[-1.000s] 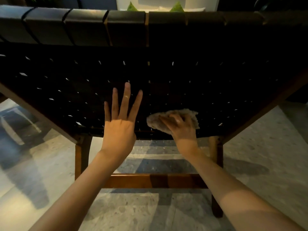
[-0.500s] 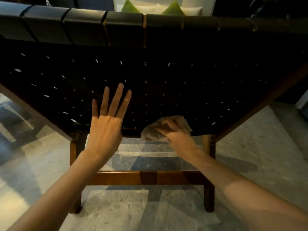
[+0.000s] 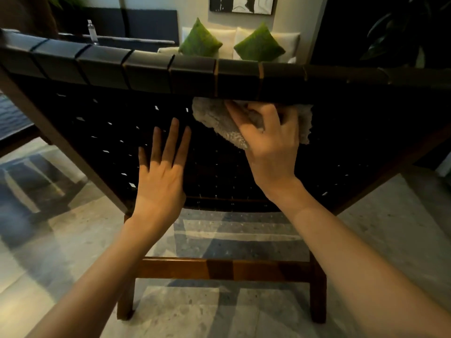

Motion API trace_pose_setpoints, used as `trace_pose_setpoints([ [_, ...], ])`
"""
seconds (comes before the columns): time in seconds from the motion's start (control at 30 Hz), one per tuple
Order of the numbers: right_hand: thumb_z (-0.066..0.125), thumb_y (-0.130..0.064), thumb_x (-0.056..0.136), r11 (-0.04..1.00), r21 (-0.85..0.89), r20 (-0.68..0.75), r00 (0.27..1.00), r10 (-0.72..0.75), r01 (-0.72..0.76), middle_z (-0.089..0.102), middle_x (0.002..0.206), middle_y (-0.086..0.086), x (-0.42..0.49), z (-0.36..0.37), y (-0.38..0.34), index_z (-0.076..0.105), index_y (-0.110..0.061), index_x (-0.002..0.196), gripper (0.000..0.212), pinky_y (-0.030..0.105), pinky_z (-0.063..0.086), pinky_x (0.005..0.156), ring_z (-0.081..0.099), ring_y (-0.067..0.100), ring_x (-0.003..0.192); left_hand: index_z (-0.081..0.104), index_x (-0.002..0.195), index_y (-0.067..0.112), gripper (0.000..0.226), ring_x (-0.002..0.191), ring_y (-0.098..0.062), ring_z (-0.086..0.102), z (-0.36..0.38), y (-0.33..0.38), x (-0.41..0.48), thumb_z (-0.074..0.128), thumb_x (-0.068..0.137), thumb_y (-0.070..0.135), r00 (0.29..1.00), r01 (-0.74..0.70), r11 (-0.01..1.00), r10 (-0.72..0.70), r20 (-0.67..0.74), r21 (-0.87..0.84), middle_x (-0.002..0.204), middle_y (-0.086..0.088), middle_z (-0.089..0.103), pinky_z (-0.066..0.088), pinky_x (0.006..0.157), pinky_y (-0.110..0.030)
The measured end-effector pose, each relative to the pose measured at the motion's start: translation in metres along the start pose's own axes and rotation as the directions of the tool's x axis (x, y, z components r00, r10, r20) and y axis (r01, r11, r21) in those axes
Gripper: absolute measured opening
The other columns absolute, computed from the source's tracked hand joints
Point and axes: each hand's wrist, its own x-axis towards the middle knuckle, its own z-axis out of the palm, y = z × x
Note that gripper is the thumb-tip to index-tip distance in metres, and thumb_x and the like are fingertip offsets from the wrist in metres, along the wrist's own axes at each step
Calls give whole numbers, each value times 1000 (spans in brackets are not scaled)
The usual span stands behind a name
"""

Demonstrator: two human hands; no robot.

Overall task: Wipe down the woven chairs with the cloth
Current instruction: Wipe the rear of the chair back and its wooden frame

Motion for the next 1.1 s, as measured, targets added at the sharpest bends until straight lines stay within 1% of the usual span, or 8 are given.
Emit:
trace_pose_setpoints([
  [0.13,69,-8,87,1000,-11,-4,1000,14,-14,64,102,6,-12,17,-4,72,-25,111,30,33,51,62,62,34,73,-14,150,24,106,143,-26,-22,2,-6,-1,62,79,3,1000,-14,1000,14,2,1,154,2,-27,3,116,-56],
  [0.33,65,3,78,993,100,460,882,-99,60,34,121,5,-89,38,-2,55,-29,133,64,45,53,77,58,38,100,-13,150,24,109,143,-28,-22,12,-7,-4,64,78,-1,1000,-23,1000,23,-7,17,154,-1,-28,4,117,-54],
  [0.5,56,-4,73,988,65,615,774,-152,142,40,105,5,-129,62,-22,74,-30,101,42,25,48,45,63,29,66,-16,149,25,109,143,-28,-22,27,-13,-9,66,80,4,1000,8,1000,-8,27,31,154,0,-28,9,116,-56],
  [0.67,49,-15,72,994,66,746,657,-106,85,55,102,4,-171,84,-42,78,-28,77,31,24,49,41,65,29,59,-15,150,26,112,144,-27,-20,33,-21,-11,67,76,7,998,-4,999,1,61,45,155,2,-27,8,116,-57],
  [0.73,65,-14,72,996,59,812,577,-83,61,67,103,7,-168,86,-43,77,-28,89,25,29,53,50,67,35,73,-16,149,26,111,144,-26,-17,28,-23,-10,67,78,9,998,-14,998,9,67,69,155,3,-28,6,116,-56],
  [0.83,54,-26,94,993,108,935,334,-117,44,42,142,6,-164,84,-38,53,-34,133,40,38,47,93,44,35,125,-11,151,25,102,146,-25,-12,19,-23,-15,62,81,7,997,-36,996,30,69,77,158,2,-19,5,117,-53],
  [0.97,65,-10,86,953,255,855,498,-144,-162,57,126,7,-135,36,-47,61,-25,123,40,34,56,78,63,30,99,-8,150,24,96,145,-21,-15,3,-28,-32,56,84,2,996,23,999,-27,87,44,158,2,-13,-5,117,-48],
  [1.1,63,5,84,936,329,328,915,-236,124,67,95,11,-84,4,-41,71,-13,111,33,28,51,55,57,29,69,-12,148,27,95,143,-20,-20,-17,-44,-47,60,88,10,991,86,995,-90,95,39,155,3,-18,-7,117,-45],
])
